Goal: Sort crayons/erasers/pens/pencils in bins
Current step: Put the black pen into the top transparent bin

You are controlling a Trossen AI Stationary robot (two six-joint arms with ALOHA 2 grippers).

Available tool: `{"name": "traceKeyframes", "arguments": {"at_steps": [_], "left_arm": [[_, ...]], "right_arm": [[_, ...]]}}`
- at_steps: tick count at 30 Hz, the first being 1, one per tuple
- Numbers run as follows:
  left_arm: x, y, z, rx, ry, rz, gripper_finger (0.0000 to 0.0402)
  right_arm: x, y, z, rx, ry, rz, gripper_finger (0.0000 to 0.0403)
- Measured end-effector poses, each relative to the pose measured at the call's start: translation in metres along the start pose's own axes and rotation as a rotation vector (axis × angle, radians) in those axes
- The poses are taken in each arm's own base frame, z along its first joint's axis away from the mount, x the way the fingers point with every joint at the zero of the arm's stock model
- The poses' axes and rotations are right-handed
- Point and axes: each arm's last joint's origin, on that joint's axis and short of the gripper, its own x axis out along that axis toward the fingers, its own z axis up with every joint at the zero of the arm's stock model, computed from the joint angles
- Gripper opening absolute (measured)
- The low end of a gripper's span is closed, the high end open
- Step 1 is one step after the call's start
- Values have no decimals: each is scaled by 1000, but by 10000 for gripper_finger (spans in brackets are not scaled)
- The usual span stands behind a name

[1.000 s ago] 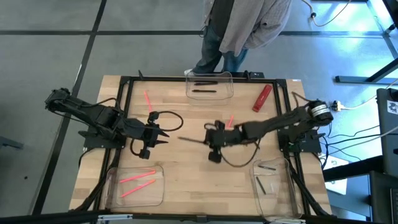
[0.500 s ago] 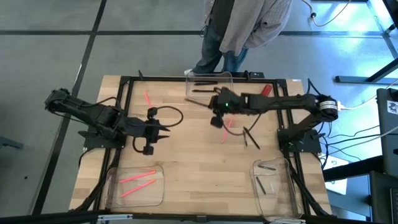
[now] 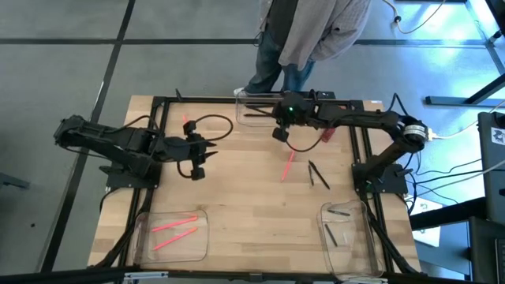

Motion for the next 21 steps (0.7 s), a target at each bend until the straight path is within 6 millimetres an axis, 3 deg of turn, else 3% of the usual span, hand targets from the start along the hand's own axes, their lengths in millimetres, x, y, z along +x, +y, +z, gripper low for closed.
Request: {"name": "traceKeyframes", "arguments": {"at_steps": [11,21], "left_arm": [[1,3,0,-9,3,13,94],[1,3,0,-8,4,11,94]], "right_arm": [[42,-10,-21,20,121,-16,48],[50,-14,-26,28,137,-25,48]]}}
